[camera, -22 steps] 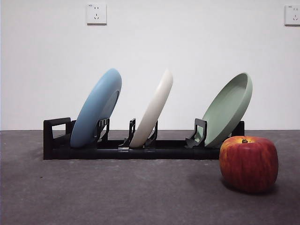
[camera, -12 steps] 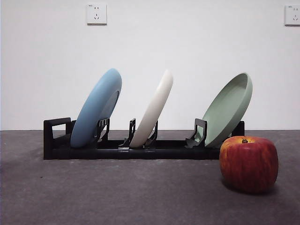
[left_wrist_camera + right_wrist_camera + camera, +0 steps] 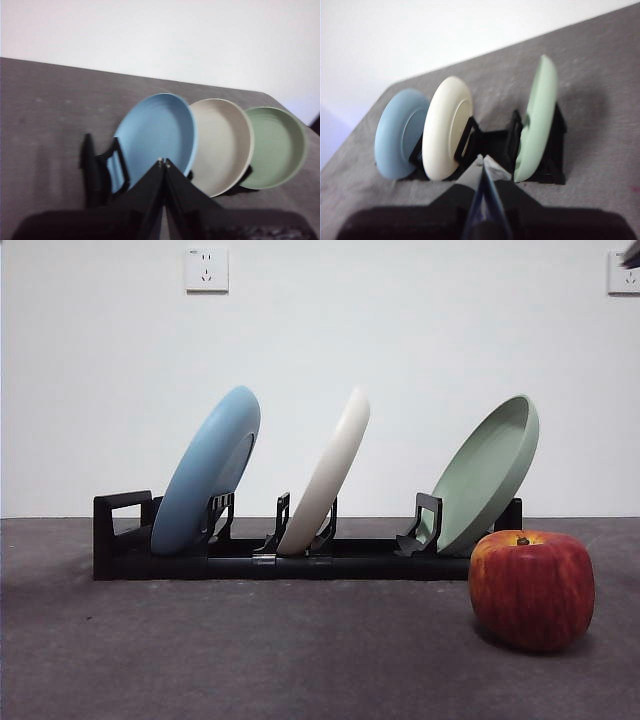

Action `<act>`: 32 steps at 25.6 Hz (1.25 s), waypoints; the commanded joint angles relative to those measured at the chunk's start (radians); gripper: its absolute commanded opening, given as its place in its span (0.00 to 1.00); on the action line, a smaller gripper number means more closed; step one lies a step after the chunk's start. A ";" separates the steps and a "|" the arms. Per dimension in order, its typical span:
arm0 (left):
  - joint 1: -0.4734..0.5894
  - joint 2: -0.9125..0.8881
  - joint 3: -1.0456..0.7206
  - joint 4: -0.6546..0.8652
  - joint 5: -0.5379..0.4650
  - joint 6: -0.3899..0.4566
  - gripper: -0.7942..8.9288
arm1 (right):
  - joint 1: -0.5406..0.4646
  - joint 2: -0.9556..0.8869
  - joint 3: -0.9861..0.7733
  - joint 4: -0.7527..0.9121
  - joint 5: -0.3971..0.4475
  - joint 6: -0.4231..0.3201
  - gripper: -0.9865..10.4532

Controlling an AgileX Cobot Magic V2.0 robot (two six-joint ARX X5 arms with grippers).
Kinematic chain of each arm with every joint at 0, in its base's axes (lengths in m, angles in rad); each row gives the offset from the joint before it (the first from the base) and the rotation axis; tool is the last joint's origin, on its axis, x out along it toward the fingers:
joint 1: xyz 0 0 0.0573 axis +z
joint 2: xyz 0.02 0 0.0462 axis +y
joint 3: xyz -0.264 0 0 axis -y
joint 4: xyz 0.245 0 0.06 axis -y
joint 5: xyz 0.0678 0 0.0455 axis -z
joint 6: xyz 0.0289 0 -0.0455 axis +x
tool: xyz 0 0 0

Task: Take the blue plate from the plate rack,put the plate on the table,take the apple from the table,put the apple in the plate

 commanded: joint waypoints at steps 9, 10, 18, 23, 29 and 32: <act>-0.029 0.317 0.199 -0.099 0.161 0.080 0.20 | -0.001 0.287 0.208 -0.179 -0.122 -0.157 0.25; -0.038 0.333 0.206 -0.099 0.161 0.079 0.28 | -0.001 0.298 0.212 -0.179 -0.122 -0.158 0.31; -0.133 0.462 0.248 0.013 0.136 0.046 0.34 | -0.001 0.312 0.212 -0.176 -0.122 -0.158 0.37; -0.191 0.678 0.468 -0.107 0.080 0.093 0.44 | -0.001 0.312 0.212 -0.177 -0.122 -0.157 0.37; -0.272 0.927 0.678 -0.172 -0.018 0.114 0.44 | -0.001 0.312 0.212 -0.177 -0.122 -0.157 0.37; -0.291 1.012 0.711 -0.176 -0.020 0.113 0.44 | -0.001 0.312 0.212 -0.177 -0.122 -0.157 0.37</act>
